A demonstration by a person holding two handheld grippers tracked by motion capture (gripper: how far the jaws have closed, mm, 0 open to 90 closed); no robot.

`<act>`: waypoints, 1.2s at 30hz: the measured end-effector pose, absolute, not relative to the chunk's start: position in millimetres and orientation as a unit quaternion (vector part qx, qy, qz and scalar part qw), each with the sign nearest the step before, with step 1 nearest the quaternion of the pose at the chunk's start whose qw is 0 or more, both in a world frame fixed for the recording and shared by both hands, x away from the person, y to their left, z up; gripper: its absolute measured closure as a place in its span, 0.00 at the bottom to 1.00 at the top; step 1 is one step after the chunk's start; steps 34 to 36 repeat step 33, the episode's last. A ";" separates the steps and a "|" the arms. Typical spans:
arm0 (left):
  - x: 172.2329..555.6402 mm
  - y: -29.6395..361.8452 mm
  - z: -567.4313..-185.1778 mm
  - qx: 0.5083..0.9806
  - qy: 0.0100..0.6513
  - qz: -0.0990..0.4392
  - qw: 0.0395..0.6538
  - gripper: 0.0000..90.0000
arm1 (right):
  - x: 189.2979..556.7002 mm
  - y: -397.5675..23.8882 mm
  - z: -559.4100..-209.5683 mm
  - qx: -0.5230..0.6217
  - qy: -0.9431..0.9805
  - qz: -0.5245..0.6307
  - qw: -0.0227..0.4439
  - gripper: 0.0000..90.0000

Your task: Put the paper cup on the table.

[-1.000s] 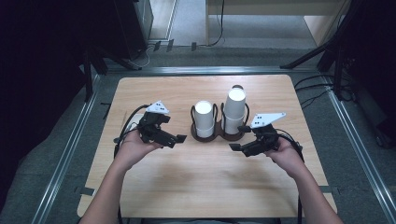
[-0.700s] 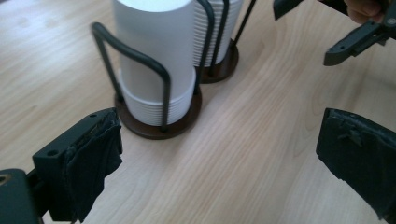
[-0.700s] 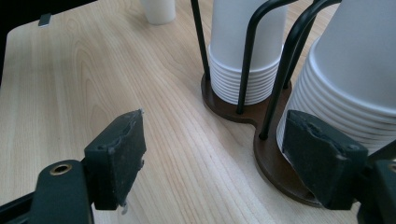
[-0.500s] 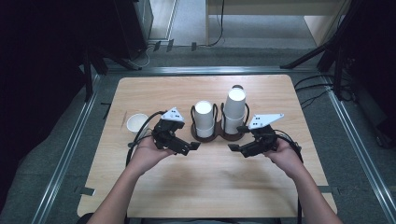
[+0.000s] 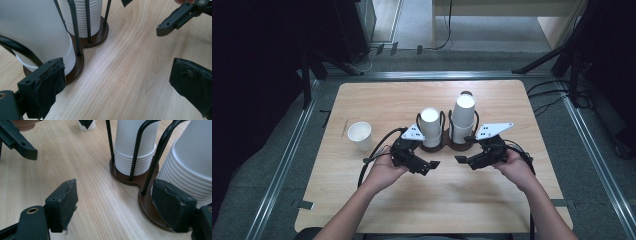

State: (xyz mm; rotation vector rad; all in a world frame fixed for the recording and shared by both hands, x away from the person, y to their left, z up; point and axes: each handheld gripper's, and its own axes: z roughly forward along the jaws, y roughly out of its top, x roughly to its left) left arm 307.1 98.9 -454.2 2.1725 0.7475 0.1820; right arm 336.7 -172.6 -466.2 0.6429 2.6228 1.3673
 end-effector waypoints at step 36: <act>310.7 91.2 -477.5 0.864 0.294 0.102 0.395 0.01 | 336.5 -169.4 -471.1 0.196 0.877 0.435 0.061 0.24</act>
